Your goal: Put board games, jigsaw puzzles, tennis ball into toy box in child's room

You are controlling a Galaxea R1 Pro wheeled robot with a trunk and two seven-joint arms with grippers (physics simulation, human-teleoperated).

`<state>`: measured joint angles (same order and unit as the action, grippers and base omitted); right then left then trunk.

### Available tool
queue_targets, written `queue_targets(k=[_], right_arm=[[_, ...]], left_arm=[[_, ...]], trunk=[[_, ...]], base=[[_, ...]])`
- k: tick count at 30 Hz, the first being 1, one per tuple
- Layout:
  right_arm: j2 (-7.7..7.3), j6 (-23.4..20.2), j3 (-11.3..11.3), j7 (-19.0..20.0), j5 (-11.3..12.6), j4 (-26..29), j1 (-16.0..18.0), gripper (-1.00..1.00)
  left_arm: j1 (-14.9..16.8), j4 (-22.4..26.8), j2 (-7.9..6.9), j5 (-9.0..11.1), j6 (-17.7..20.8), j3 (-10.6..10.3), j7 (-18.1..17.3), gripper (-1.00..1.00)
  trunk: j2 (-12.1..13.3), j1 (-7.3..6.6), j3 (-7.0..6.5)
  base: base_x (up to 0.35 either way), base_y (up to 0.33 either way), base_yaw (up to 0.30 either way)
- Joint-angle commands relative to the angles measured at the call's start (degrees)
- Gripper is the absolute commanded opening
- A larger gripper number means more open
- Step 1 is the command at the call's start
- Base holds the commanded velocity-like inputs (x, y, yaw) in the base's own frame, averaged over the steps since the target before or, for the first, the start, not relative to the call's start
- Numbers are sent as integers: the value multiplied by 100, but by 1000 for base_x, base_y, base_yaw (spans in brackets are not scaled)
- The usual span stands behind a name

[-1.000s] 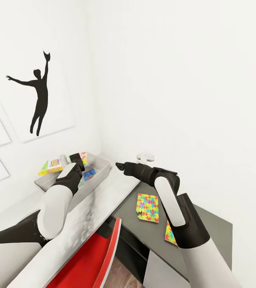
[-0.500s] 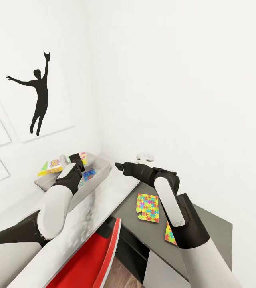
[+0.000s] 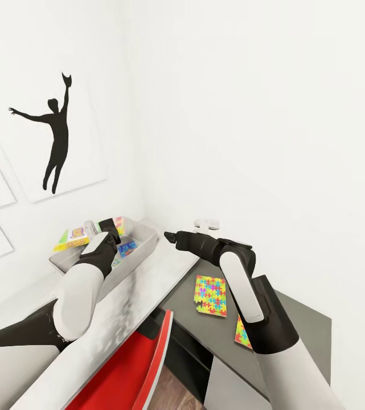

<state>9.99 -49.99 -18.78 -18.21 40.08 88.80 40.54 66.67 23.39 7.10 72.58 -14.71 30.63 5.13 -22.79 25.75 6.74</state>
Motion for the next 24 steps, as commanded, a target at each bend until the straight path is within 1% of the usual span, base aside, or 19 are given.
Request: queue_targets(k=[1, 5, 6, 9, 14, 24], right_arm=[[1, -12, -3, -60, 57, 5, 7, 100], [1, -11, -3, -60, 53, 5, 7, 100], [1, -11, -3, -60, 54, 1, 7, 100], [1, 14, -3, -60, 58, -2, 7, 100], [1, 111, -3, -60, 73, -3, 7, 100], [1, 130, -3, -60, 79, -3, 7, 100]], left_arm=[[4, 13, 6, 42, -27, -5, 19, 100], [4, 17, 10, 38, -51, -4, 23, 100], [4, 33, 14, 37, -123, -4, 23, 100], [4, 39, 18, 37, -174, -4, 23, 100], [4, 35, 9, 59, -174, -12, 18, 100], [4, 34, 3, 63, -164, -14, 16, 100]], trunk=[[-13, 4, 13], [-13, 4, 13], [-13, 4, 13], [-13, 4, 13], [-13, 4, 13], [-13, 4, 13]], base=[[0, 0, 0], [0, 0, 0], [0, 0, 0], [0, 0, 0], [0, 0, 0], [0, 0, 0]])
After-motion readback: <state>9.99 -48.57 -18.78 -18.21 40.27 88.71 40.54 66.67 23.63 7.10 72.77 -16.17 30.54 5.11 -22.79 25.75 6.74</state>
